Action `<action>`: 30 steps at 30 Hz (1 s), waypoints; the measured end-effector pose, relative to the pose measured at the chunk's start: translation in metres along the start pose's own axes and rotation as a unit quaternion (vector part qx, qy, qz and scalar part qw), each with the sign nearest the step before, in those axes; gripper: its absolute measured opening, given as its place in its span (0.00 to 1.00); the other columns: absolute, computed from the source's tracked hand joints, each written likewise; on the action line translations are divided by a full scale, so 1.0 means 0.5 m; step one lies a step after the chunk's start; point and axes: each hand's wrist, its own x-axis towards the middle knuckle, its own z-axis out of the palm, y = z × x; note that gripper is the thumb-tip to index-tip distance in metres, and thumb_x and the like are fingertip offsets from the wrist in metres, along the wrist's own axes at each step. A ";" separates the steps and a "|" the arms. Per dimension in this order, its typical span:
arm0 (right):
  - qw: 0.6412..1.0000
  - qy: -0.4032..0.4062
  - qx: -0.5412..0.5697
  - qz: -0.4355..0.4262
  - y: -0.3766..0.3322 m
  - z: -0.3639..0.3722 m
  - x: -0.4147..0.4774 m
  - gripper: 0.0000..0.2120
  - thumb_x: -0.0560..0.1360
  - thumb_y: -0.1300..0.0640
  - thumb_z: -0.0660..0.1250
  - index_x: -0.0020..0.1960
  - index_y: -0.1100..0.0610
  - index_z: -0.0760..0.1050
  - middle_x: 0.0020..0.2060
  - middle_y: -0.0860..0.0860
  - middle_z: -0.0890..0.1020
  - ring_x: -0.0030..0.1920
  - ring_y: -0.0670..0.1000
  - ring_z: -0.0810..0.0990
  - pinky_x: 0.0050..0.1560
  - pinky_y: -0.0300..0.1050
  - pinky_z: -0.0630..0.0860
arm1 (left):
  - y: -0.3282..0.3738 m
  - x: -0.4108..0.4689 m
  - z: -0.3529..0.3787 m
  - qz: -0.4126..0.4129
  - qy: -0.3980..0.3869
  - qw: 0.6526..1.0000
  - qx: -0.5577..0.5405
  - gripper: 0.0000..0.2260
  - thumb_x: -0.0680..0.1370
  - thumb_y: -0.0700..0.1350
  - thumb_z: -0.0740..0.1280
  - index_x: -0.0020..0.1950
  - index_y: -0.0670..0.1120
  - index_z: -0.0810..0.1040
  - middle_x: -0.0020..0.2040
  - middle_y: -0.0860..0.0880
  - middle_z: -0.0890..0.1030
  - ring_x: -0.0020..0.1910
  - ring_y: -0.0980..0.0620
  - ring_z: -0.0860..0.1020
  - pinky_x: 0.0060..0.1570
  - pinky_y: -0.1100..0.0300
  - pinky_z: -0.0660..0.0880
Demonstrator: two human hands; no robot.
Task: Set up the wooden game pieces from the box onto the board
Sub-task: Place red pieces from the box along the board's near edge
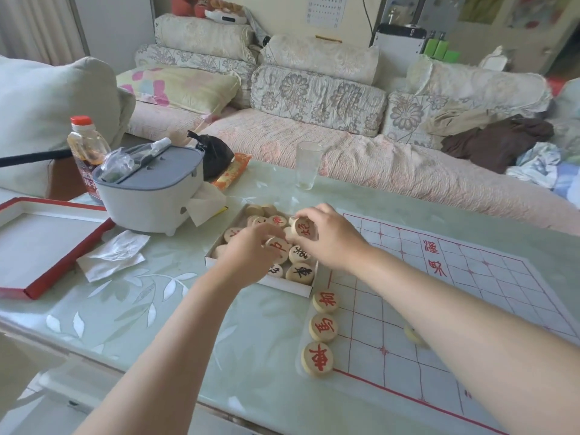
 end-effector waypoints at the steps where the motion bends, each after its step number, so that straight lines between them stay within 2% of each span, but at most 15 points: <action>1: 1.000 -0.002 0.014 0.003 0.011 -0.014 -0.024 0.20 0.76 0.44 0.69 0.66 0.47 0.73 0.58 0.48 0.72 0.54 0.50 0.76 0.54 0.45 0.72 | 0.008 -0.003 0.005 0.002 -0.003 1.000 0.004 0.13 0.76 0.41 0.65 0.56 0.57 0.78 0.50 0.53 0.78 0.33 0.55 0.75 0.21 0.67 0.67; 3: 0.999 -0.015 0.027 0.012 0.038 -0.039 -0.085 0.20 0.76 0.42 0.68 0.66 0.47 0.74 0.56 0.46 0.73 0.54 0.48 0.75 0.54 0.43 0.71 | 0.026 -0.008 0.022 0.014 -0.011 1.000 0.009 0.13 0.77 0.40 0.65 0.58 0.55 0.77 0.48 0.55 0.78 0.34 0.57 0.77 0.18 0.71 0.64; 8: 0.994 -0.087 -0.014 0.066 0.098 -0.089 -0.238 0.26 0.74 0.37 0.68 0.68 0.46 0.72 0.57 0.40 0.76 0.59 0.43 0.74 0.58 0.40 0.70 | 0.071 -0.027 0.085 0.038 -0.061 0.997 0.014 0.14 0.76 0.41 0.66 0.59 0.55 0.76 0.43 0.56 0.78 0.35 0.58 0.76 0.25 0.67 0.69; 12: 0.984 -0.144 -0.087 0.057 0.119 -0.108 -0.328 0.21 0.72 0.36 0.68 0.62 0.43 0.75 0.54 0.38 0.77 0.54 0.42 0.74 0.55 0.40 0.72 | 0.101 -0.047 0.124 0.054 -0.093 0.994 0.015 0.16 0.75 0.40 0.66 0.58 0.57 0.75 0.43 0.56 0.78 0.35 0.58 0.76 0.26 0.67 0.70; 16: 0.981 -0.156 -0.112 0.028 0.125 -0.104 -0.365 0.18 0.72 0.39 0.67 0.60 0.43 0.76 0.52 0.39 0.78 0.54 0.43 0.74 0.50 0.40 0.71 | 0.108 -0.057 0.153 0.050 -0.101 0.993 0.025 0.13 0.74 0.41 0.68 0.56 0.56 0.77 0.49 0.54 0.80 0.43 0.56 0.79 0.39 0.60 0.78; 20: 0.984 -0.149 -0.101 0.008 0.129 -0.094 -0.360 0.20 0.71 0.39 0.69 0.60 0.43 0.76 0.54 0.40 0.78 0.58 0.44 0.73 0.52 0.41 0.69 | 0.113 -0.069 0.168 0.065 -0.100 0.993 0.019 0.10 0.74 0.44 0.71 0.54 0.54 0.80 0.46 0.56 0.80 0.44 0.54 0.79 0.48 0.54 0.79; 22: 0.981 -0.164 -0.100 0.012 0.129 -0.095 -0.353 0.23 0.70 0.38 0.70 0.63 0.43 0.75 0.54 0.40 0.78 0.58 0.44 0.72 0.53 0.42 0.69 | 0.115 -0.076 0.167 0.066 -0.097 0.993 -0.008 0.09 0.74 0.46 0.72 0.53 0.55 0.81 0.46 0.54 0.81 0.44 0.53 0.79 0.47 0.55 0.79; 24: 0.984 -0.159 -0.075 0.034 0.129 -0.105 -0.343 0.26 0.70 0.37 0.70 0.66 0.41 0.72 0.55 0.39 0.77 0.56 0.44 0.73 0.53 0.42 0.71 | 0.119 -0.077 0.163 0.053 -0.096 0.993 -0.041 0.08 0.74 0.45 0.72 0.52 0.55 0.81 0.46 0.51 0.81 0.42 0.53 0.79 0.42 0.59 0.77; 27: 0.994 -0.093 0.017 0.056 0.125 -0.112 -0.319 0.28 0.72 0.40 0.72 0.68 0.42 0.68 0.57 0.38 0.75 0.51 0.39 0.73 0.51 0.38 0.68 | 0.125 -0.072 0.152 0.023 -0.098 0.992 -0.074 0.08 0.74 0.45 0.73 0.51 0.54 0.80 0.43 0.52 0.82 0.36 0.56 0.78 0.33 0.66 0.73; 30: 0.994 -0.038 0.092 0.037 0.112 -0.095 -0.295 0.29 0.71 0.47 0.75 0.69 0.42 0.68 0.58 0.39 0.74 0.43 0.36 0.74 0.48 0.33 0.69 | 0.133 -0.071 0.146 -0.012 -0.122 0.981 -0.149 0.08 0.73 0.45 0.74 0.51 0.48 0.81 0.40 0.50 0.84 0.33 0.56 0.79 0.34 0.63 0.74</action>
